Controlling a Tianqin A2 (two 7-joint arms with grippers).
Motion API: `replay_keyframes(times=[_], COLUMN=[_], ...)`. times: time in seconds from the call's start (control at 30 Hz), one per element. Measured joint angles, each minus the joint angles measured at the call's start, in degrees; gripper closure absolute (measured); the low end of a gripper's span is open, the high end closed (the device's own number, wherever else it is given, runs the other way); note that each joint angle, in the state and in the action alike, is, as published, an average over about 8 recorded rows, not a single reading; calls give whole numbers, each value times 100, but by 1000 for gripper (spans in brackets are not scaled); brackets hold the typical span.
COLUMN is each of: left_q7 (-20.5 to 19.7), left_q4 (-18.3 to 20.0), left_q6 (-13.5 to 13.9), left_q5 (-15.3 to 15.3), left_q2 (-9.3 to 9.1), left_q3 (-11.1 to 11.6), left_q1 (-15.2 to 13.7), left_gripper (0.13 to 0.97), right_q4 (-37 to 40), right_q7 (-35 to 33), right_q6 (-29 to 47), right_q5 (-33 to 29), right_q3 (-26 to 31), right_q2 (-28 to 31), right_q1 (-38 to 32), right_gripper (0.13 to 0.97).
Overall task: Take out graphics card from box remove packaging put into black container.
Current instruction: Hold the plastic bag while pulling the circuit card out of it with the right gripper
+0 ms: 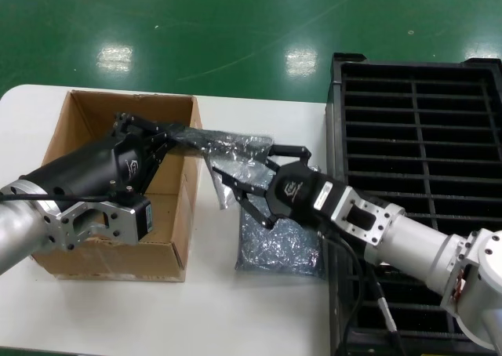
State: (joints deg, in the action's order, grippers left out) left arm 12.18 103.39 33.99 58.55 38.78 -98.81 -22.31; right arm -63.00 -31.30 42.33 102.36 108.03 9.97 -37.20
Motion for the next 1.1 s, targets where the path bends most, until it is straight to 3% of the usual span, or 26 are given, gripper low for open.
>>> replay_keyframes(times=[0.37,0.67,1.1], left_q7=[0,0,0], left_q4=[0,0,0], left_q6=[0,0,0], left_q5=[0,0,0], left_q2=[0,0,0], left_q3=[0,0,0], left_q1=[0,0,0], left_gripper=[957,957,957], right_q4=[-156,-384,-42], right_q7=[143,210,1], right_q6=[-71,-52,-24], right_q5=[17,6,68], right_q3=[-22,-20,-113], right_q2=[-28,119,50], right_q1=[70,245,106], right_gripper=[843,928,954])
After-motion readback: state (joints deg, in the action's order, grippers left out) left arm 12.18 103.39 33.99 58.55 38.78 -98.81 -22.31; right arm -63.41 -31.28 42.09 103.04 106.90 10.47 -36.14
